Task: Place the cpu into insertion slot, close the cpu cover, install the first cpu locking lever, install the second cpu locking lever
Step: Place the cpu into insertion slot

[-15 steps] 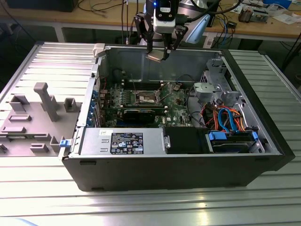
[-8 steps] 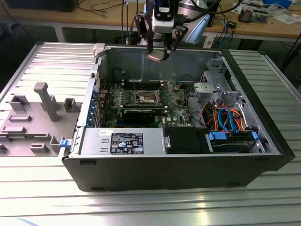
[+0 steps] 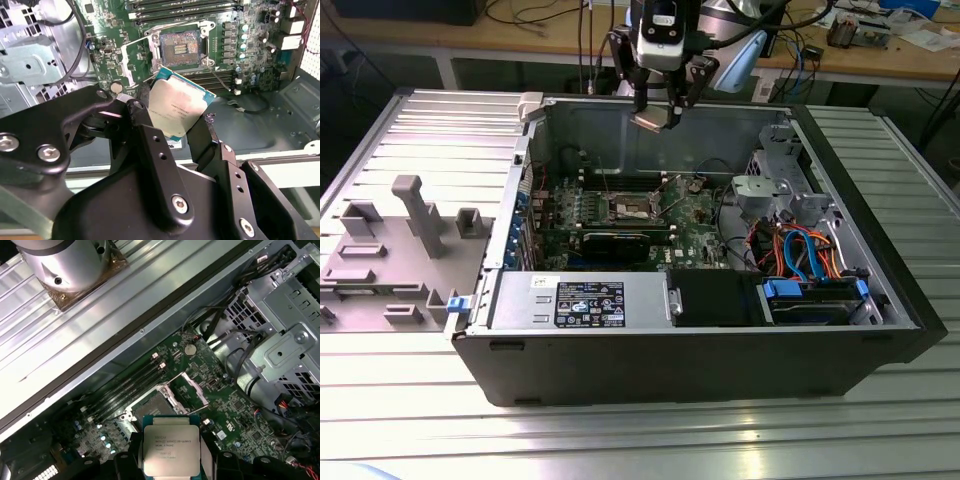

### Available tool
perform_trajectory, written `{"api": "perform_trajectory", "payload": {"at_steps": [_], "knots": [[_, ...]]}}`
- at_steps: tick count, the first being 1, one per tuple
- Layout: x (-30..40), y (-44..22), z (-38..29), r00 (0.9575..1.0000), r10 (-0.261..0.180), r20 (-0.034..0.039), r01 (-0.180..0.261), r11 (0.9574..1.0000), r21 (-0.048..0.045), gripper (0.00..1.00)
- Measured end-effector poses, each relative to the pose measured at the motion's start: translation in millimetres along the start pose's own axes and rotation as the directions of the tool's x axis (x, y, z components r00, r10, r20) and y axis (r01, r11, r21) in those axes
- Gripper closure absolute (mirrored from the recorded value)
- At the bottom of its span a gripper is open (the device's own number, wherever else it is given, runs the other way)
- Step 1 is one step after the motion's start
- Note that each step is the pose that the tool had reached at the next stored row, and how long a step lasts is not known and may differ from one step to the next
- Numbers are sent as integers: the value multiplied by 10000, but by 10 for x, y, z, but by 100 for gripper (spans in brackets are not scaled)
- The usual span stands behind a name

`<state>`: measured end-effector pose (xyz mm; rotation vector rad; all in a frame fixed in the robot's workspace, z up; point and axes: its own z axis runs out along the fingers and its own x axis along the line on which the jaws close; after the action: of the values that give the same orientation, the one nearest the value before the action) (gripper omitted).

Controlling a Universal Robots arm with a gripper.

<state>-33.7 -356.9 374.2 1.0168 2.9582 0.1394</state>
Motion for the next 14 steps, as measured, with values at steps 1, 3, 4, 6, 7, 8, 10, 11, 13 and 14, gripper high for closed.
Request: {"api": "perform_trajectory", "payload": {"at_steps": [1, 3, 4, 6, 7, 8, 10, 11, 13, 14], "knots": [[0, 0, 0, 9998, 177, 16, -177, 9998, -4, 46], [0, 0, 0, 9988, 490, 43, -490, 9988, -11, 46], [0, 0, 1, 9983, 586, 51, -586, 9983, -14, 46], [0, 0, 1, 9982, 605, 53, -605, 9982, -14, 46], [0, 0, 1, 9981, 609, 54, -608, 9981, -14, 46], [0, 0, 1, 9981, 612, 54, -612, 9981, -14, 46], [0, 0, 1, 9981, 616, 54, -615, 9981, -14, 46], [0, 0, 1, 9981, 617, 54, -617, 9981, -14, 46], [0, 0, 1, 9981, 621, 54, -621, 9981, -14, 46], [0, 0, 1, 9980, 622, 55, -622, 9981, -14, 46]]}}
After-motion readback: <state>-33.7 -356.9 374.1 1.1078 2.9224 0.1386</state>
